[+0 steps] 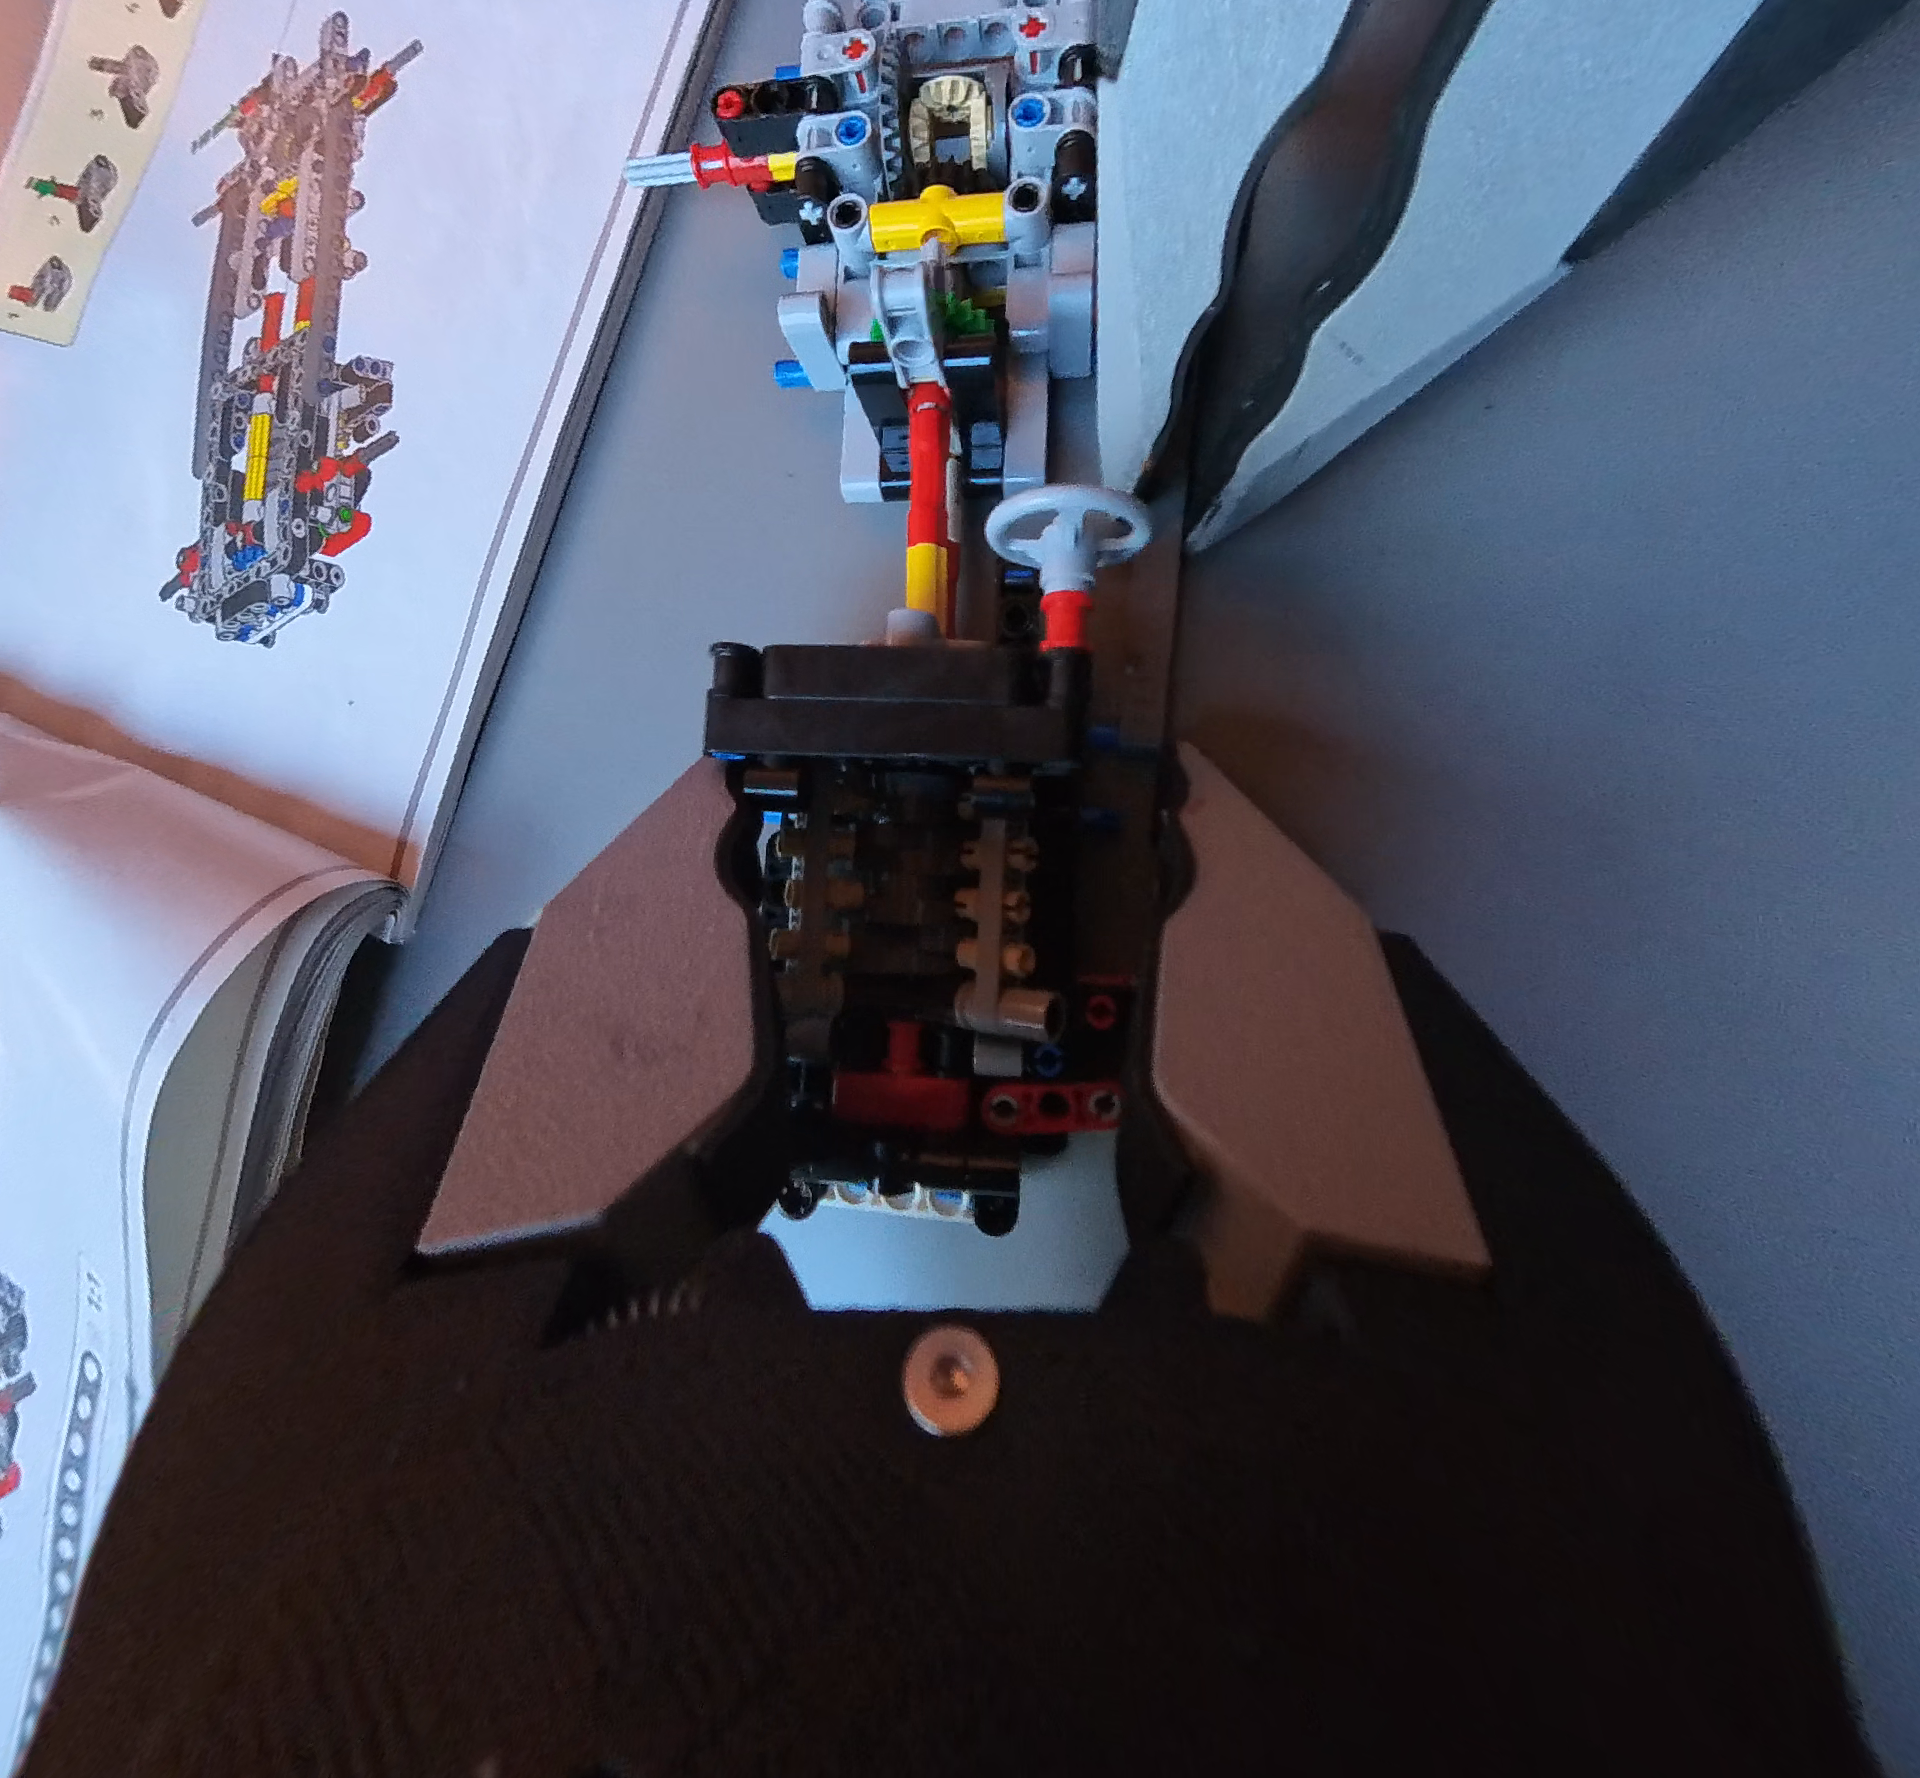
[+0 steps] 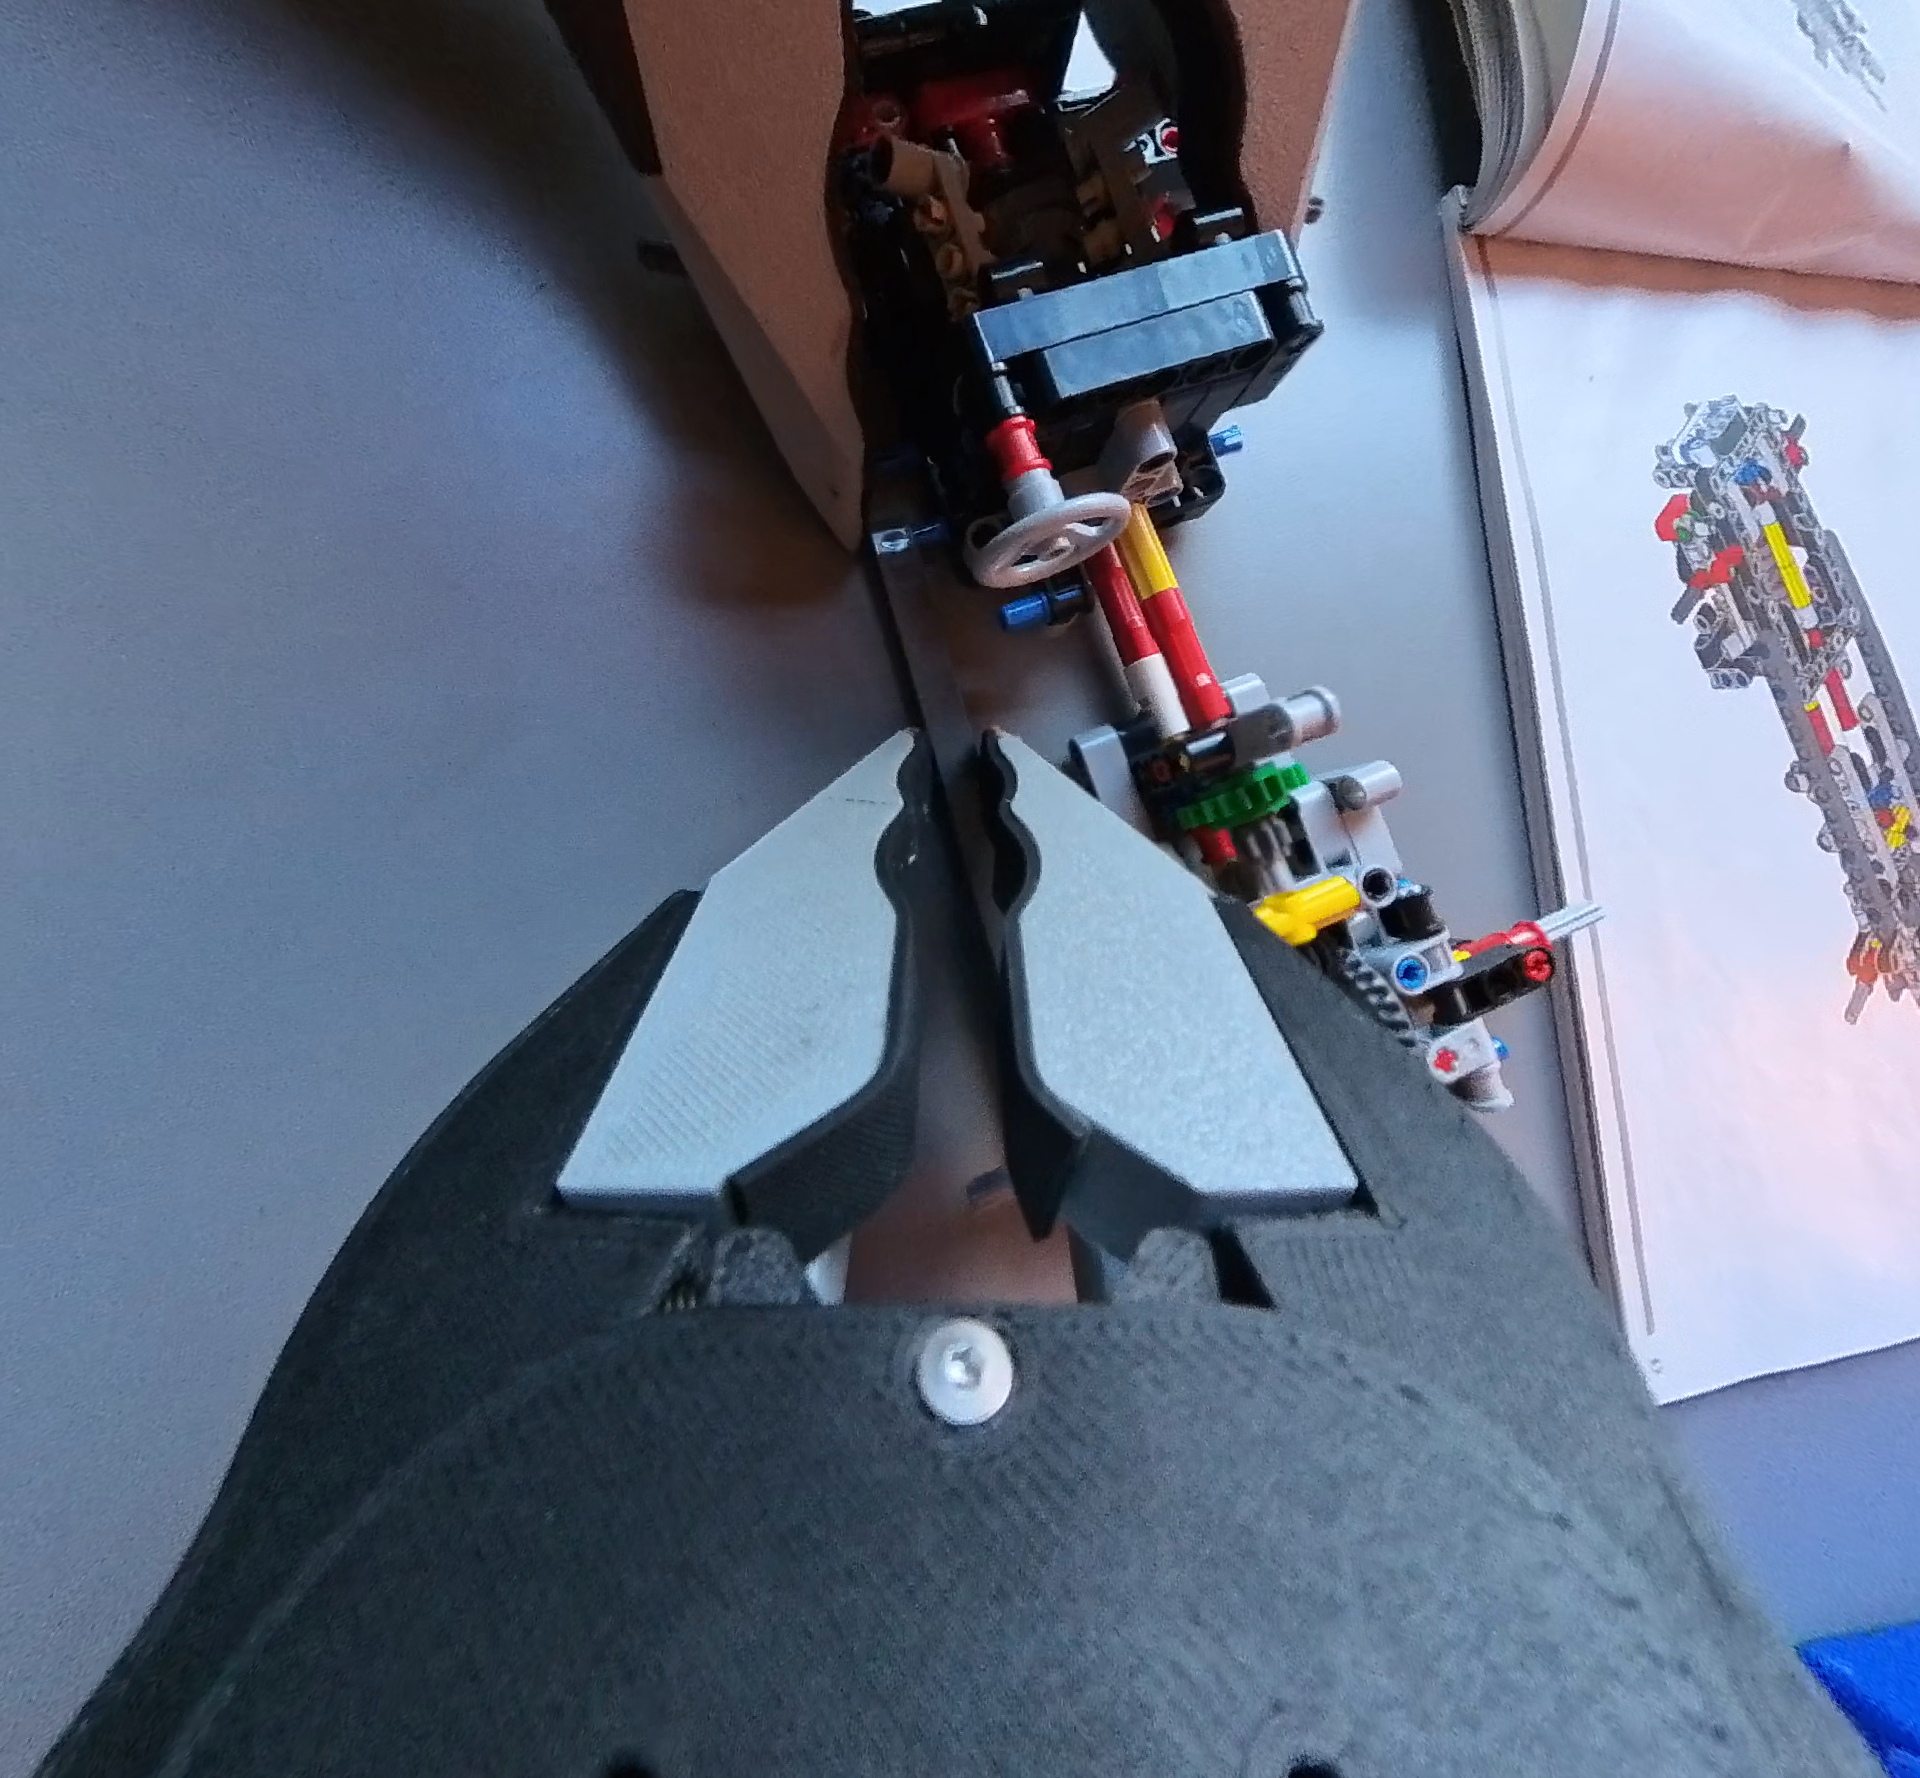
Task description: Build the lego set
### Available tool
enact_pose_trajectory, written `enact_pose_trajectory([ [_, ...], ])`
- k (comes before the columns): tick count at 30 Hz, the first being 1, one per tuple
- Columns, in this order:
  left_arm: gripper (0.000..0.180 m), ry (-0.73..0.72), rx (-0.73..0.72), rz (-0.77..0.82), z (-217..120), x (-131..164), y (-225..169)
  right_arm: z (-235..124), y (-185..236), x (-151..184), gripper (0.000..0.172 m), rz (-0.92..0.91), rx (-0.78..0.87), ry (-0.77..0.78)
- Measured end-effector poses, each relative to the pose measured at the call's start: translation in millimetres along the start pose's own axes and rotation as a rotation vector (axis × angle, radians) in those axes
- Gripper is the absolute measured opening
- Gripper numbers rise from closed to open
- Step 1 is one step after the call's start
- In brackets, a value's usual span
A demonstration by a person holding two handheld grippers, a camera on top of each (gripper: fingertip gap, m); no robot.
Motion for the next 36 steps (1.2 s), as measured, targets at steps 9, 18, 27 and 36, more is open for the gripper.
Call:
enact_pose_trajectory([
  [9,0.074,-0.007,-0.020,-0.026,0.5,0.3,1.7,0.5,-0.8,-0.2,0.007,0.012,-0.008,-0.015],
  [18,0.074,-0.012,-0.028,-0.029,1.0,0.3,2.3,1.5,-4.9,-1.9,0.007,-0.007,0.037,-0.015],
  [27,0.073,-0.018,-0.022,-0.039,1.8,0.3,3.0,-1.1,0.2,1.3,0.006,-0.052,0.059,0.012],
  [36,0.073,-0.014,-0.033,-0.052,2.5,-0.3,3.9,-1.9,-6.9,2.1,0.014,0.031,-0.022,-0.023],
])
Point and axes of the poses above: each gripper's, where its closed fingertips meet, z out along the fingers, x out of its underside, y = z × x across the jaws, the point moved 1 cm from there along -z, back along the fingers, and after that the axes turned 14 degrees about z, right-handed, at the moved point
